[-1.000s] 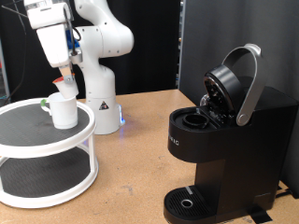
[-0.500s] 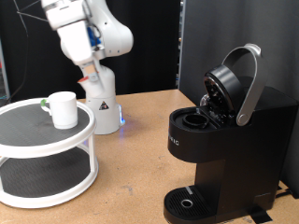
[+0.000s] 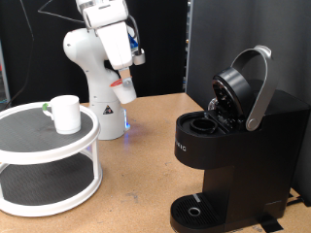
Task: Make a cup of coffee with the keurig machine
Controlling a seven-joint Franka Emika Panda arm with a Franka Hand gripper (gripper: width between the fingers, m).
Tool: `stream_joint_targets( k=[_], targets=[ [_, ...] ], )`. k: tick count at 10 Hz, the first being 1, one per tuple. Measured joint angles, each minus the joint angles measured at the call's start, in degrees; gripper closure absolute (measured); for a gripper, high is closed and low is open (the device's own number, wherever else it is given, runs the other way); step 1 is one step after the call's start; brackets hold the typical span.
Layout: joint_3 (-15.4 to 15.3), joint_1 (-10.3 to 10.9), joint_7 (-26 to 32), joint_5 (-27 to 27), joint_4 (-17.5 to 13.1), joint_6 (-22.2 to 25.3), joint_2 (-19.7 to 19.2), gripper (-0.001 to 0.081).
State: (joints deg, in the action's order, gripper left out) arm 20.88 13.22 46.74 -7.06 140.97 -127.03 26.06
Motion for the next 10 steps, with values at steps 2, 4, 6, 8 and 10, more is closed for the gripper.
stream_joint_targets(
  k=[2, 4, 6, 8, 10],
  targets=[
    [0.12, 0.26, 0.32, -1.31, 0.21, -1.11, 0.04, 0.0371],
    [-0.62, 2.06, -0.55, -5.51, -0.29, -4.46, -0.47, 0.0371],
    [-1.19, 4.24, -1.12, -7.69, -3.18, -3.81, -2.39, 0.0371],
    [-1.23, 6.15, -0.38, -8.65, -7.38, -1.47, -5.43, 0.0371],
    [-1.23, 7.1, 0.77, -9.56, -11.95, 1.37, -8.94, 0.0371]
  ],
)
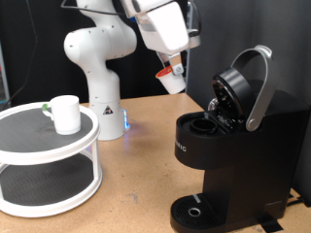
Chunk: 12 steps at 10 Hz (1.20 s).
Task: Make a cup of coffee with the keurig machine
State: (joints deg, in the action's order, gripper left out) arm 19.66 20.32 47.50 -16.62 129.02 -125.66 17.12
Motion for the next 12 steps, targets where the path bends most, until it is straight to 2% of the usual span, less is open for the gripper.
stream_joint_targets(
  k=[2, 4, 6, 9, 12],
  targets=[
    [0.02, 0.11, 1.28, -1.22, -3.22, 1.73, -2.52, 0.0371],
    [0.1, 0.11, 1.44, -1.5, -4.95, 2.82, -3.66, 0.0371],
    [0.15, 0.1, 2.99, -2.37, -4.61, 2.82, -3.61, 0.0372],
    [-0.12, 0.8, 10.51, -3.97, -4.5, 4.56, -3.93, 0.0372],
    [-1.88, 1.31, 10.24, -3.02, -5.0, 5.41, -6.16, 0.0372]
  ],
)
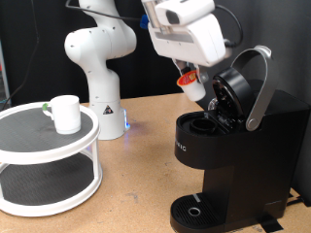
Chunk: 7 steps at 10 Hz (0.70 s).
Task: Make a cup of coffee with the keurig machine
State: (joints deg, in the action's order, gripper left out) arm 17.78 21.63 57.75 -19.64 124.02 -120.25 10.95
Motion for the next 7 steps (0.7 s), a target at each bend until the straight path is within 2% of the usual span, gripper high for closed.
stream_joint_targets(
  k=[3, 7],
  targets=[
    [-1.89, 0.0, -5.52, 2.91, 0.44, -1.92, -2.37, 0.0372],
    [-2.82, 0.01, -6.03, 3.0, 2.01, -4.02, -3.3, 0.0372]
  ],
)
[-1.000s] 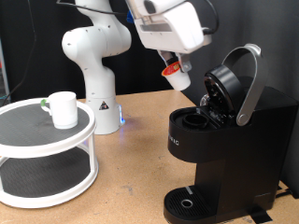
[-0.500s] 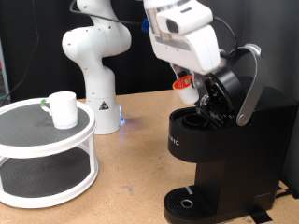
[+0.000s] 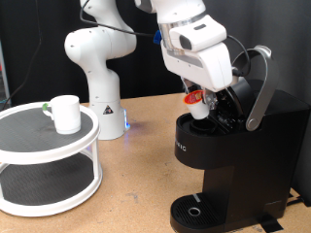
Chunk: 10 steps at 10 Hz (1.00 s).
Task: Make a cup of coffee with the keurig machine
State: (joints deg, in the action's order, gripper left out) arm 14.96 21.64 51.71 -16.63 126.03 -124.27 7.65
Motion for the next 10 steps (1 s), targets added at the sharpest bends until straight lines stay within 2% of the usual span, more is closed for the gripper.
stream_joint_targets(
  k=[4, 10],
  targets=[
    [-1.02, 0.03, -0.02, -0.64, 1.82, -2.87, 0.03, 0.0372],
    [-2.67, 0.05, -0.42, -0.46, 2.14, -4.53, 0.2, 0.0372]
  ],
)
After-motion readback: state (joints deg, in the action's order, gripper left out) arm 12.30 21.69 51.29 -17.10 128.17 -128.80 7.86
